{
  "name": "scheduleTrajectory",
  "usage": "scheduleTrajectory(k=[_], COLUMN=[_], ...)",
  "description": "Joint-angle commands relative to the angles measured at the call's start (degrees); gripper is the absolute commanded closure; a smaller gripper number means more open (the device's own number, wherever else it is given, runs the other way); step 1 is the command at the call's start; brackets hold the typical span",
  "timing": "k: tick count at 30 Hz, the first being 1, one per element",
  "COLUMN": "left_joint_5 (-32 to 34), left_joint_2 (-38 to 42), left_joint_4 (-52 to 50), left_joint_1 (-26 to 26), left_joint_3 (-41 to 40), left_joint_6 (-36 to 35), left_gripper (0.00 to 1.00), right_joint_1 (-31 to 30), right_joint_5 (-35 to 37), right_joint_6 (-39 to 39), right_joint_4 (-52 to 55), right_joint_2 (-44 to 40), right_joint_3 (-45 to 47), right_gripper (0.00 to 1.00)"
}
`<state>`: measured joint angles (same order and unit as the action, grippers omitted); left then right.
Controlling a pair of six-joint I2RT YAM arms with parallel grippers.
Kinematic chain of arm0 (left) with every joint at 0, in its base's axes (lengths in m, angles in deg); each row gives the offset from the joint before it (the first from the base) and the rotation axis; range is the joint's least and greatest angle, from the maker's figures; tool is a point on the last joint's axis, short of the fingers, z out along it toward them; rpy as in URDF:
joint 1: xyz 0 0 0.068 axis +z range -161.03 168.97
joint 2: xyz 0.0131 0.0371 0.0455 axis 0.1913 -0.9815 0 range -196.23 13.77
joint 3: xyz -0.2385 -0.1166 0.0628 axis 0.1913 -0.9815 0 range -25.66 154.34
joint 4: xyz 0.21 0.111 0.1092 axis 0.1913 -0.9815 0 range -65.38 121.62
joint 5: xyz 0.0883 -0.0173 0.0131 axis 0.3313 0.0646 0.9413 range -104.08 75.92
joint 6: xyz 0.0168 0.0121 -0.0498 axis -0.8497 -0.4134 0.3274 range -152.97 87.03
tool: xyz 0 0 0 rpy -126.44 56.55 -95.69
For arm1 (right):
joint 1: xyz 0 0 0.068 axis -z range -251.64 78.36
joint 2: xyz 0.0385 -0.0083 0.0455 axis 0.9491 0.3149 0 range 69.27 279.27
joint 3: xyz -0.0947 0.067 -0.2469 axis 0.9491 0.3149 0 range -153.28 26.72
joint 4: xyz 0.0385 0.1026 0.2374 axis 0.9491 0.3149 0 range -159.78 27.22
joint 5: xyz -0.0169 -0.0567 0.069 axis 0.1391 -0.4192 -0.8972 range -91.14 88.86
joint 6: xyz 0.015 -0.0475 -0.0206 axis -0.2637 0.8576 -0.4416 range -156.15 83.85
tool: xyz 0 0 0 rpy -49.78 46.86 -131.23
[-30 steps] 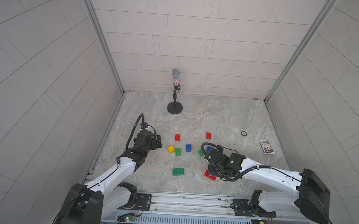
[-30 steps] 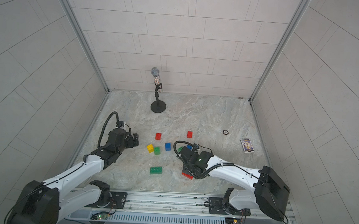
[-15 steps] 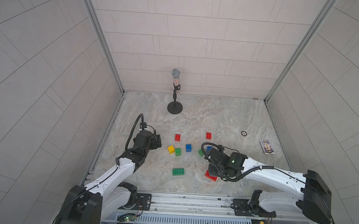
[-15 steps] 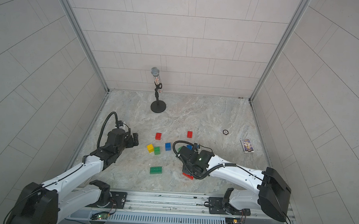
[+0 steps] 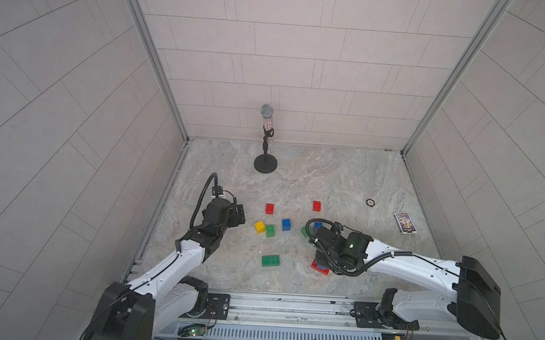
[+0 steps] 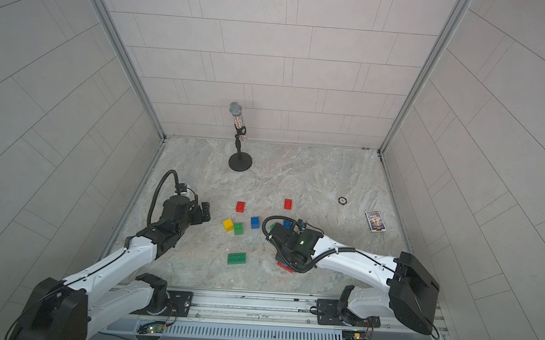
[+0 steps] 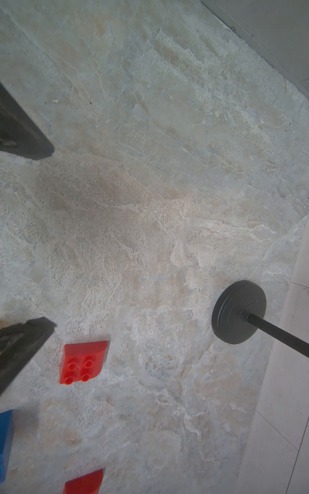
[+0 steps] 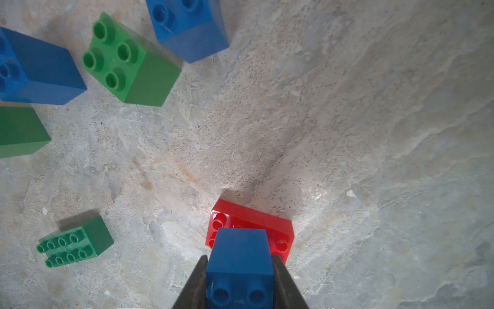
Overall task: Assemble the number 1 with lego
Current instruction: Assemble the lego brick with the lego brick.
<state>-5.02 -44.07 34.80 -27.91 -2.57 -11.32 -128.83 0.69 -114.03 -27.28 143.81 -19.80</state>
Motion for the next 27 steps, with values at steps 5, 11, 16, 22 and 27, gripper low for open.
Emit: scheduleTrajectory(k=[5, 11, 16, 22, 27], left_joint_5=[0.4, 0.0, -0.3, -0.4, -0.5], left_joint_2=[1.5, 2.5, 2.8, 2.8, 3.0], left_joint_4=[0.8, 1.1, 1.2, 1.2, 1.4], left_joint_1=[0.7, 1.3, 1.6, 1.7, 1.9], left_joint_3=[-1.2, -1.7, -2.0, -2.1, -2.3], left_joint_6=[1.0, 1.4, 1.5, 1.6, 1.7], left_gripper=[0.00, 0.00, 0.00, 0.00, 0.00], right_joint_1=[-2.0, -2.8, -2.9, -2.9, -3.1], right_joint_5=[2.9, 4.2, 6.1, 6.1, 5.0], right_joint_6=[-3.9, -6.2, -7.6, -7.9, -8.5], right_joint_4=[3.4, 3.4, 4.9, 5.1, 2.6], right_joint_2=[3.6, 3.2, 1.7, 1.5, 2.1], right_joint_3=[-2.1, 0.0, 0.4, 0.6, 1.7], right_gripper=[1.00, 1.00, 1.00, 1.00, 1.00])
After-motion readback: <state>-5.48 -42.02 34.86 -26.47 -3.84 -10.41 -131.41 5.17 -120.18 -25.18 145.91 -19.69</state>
